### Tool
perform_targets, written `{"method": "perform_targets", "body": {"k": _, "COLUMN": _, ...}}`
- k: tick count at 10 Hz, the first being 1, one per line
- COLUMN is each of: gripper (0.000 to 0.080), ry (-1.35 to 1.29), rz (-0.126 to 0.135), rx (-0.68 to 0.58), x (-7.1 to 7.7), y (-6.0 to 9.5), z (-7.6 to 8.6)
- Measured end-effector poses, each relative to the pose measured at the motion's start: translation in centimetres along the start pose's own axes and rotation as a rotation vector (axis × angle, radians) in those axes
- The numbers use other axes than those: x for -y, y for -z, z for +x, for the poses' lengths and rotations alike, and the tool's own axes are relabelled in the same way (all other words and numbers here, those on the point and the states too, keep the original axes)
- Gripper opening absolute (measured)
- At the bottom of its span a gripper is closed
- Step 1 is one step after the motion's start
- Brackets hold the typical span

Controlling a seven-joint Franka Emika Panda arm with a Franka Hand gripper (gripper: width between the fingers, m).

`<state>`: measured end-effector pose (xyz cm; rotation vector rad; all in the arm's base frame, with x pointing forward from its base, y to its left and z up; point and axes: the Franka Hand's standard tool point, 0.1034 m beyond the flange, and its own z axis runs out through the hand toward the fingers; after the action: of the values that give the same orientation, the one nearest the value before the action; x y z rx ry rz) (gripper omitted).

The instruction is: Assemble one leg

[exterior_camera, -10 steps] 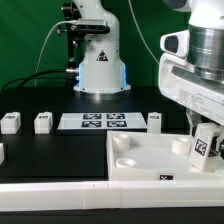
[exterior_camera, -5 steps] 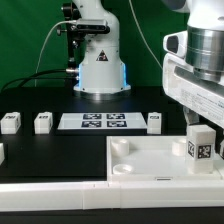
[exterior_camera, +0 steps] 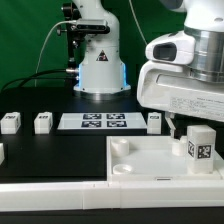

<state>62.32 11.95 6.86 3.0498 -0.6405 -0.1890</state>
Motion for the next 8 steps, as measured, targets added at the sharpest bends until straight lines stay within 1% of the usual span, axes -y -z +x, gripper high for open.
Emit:
{"method": "perform_targets", "body": {"k": 4, "gripper": 0.0649, "ry": 0.498, "rz": 0.000, "rx": 0.000, "x": -0.38, "y": -0.05, "z": 0.22}}
{"method": "perform_targets", "body": {"k": 6, "gripper": 0.0649, "ry": 0.496, "rz": 0.000, "rx": 0.000, "x": -0.36, "y": -0.05, "z": 0.21}}
{"method": "perform_targets", "body": {"k": 7, "gripper": 0.0511, "ry": 0.496, "rz": 0.000, "rx": 0.000, "x": -0.36, "y": -0.05, "z": 0.21}}
{"method": "perform_targets", "body": {"k": 8, "gripper": 0.0511, "ry": 0.496, "rz": 0.000, "rx": 0.001, "x": -0.37, "y": -0.06, "z": 0.21}}
